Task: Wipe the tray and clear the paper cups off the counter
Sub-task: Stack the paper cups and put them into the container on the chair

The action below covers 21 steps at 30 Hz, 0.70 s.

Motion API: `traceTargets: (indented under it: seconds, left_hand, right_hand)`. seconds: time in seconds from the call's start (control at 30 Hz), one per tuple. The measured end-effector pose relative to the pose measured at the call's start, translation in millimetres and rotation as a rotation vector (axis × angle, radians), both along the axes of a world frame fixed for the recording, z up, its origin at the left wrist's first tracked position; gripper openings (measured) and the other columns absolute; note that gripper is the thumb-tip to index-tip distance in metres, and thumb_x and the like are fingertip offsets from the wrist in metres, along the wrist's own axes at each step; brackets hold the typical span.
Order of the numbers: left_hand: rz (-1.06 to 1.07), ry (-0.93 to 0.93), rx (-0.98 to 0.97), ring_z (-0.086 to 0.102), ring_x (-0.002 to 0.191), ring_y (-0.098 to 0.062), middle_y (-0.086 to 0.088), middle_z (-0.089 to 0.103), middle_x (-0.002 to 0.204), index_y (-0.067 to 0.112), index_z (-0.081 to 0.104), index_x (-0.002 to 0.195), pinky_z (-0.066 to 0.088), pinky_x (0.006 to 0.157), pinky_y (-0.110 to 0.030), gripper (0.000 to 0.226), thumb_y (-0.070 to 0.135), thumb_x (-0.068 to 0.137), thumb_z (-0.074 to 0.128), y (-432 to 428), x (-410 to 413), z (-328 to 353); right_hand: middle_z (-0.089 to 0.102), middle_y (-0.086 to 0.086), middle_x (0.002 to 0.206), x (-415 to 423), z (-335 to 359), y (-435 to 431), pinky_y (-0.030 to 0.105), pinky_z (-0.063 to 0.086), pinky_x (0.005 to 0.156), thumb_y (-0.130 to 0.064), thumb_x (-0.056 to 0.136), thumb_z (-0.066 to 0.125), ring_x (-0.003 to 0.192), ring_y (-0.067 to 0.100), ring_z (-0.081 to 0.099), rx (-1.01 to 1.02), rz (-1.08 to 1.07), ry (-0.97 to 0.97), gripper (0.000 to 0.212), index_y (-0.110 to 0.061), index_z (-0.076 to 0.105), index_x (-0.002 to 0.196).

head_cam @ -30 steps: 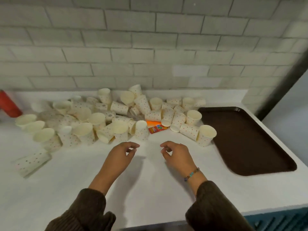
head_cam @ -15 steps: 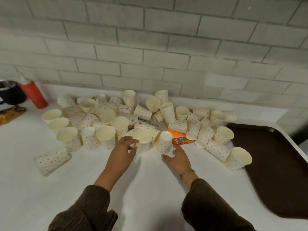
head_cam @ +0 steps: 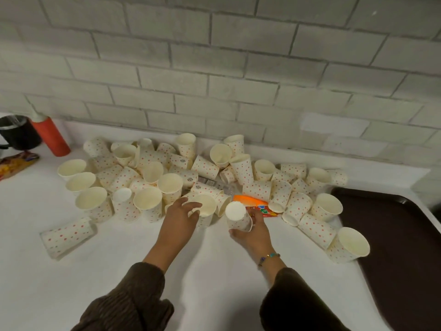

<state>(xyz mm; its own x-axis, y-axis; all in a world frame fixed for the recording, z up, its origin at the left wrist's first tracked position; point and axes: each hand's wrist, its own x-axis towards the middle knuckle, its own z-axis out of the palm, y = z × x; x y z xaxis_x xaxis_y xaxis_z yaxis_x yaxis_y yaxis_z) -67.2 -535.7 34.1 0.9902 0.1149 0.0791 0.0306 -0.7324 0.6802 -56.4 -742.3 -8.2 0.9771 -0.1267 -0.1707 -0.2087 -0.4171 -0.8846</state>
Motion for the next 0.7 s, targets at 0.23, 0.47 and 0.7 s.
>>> traceTargets:
  seconds: [0.23, 0.47, 0.7]
  left_hand:
    - [-0.016, 0.128, 0.018, 0.055, 0.116, -0.026, -0.012, 0.050, 0.139, 0.013, 0.062, 0.122, 0.039, 0.101, -0.031, 0.032, 0.019, 0.091, 0.056, -11.3, 4.2, -9.0]
    - [0.023, 0.168, -0.077, 0.057, 0.108, -0.021, -0.006, 0.048, 0.142, 0.013, 0.054, 0.130, 0.039, 0.093, -0.027, 0.041, 0.017, 0.090, 0.055, -11.1, -1.1, -10.6]
    - [-0.095, 0.108, -0.063, 0.060, 0.102, -0.022, -0.008, 0.041, 0.146, 0.007, 0.050, 0.133, 0.038, 0.097, -0.024, 0.045, 0.015, 0.089, 0.057, -38.8, -10.9, 12.7]
  right_hand:
    - [0.052, -0.002, 0.120, -11.7, 38.2, -44.0, 0.008, 0.044, 0.071, 0.004, 0.062, 0.080, 0.111, 0.016, 0.048, 0.189, -0.005, -0.045, 0.068, -0.022, 0.052, 0.118]
    - [0.050, 0.000, 0.110, -16.6, 66.5, -65.2, -0.001, 0.039, 0.061, 0.013, 0.072, 0.061, 0.090, 0.011, 0.051, -0.079, -0.041, -0.217, 0.053, -0.028, 0.051, 0.105]
    - [0.046, -0.020, 0.101, -26.7, 66.3, -36.5, 0.019, 0.038, 0.081, -0.044, 0.083, 0.065, 0.091, 0.005, 0.049, -0.225, 0.062, -0.082, 0.040, -0.028, 0.056, 0.118]
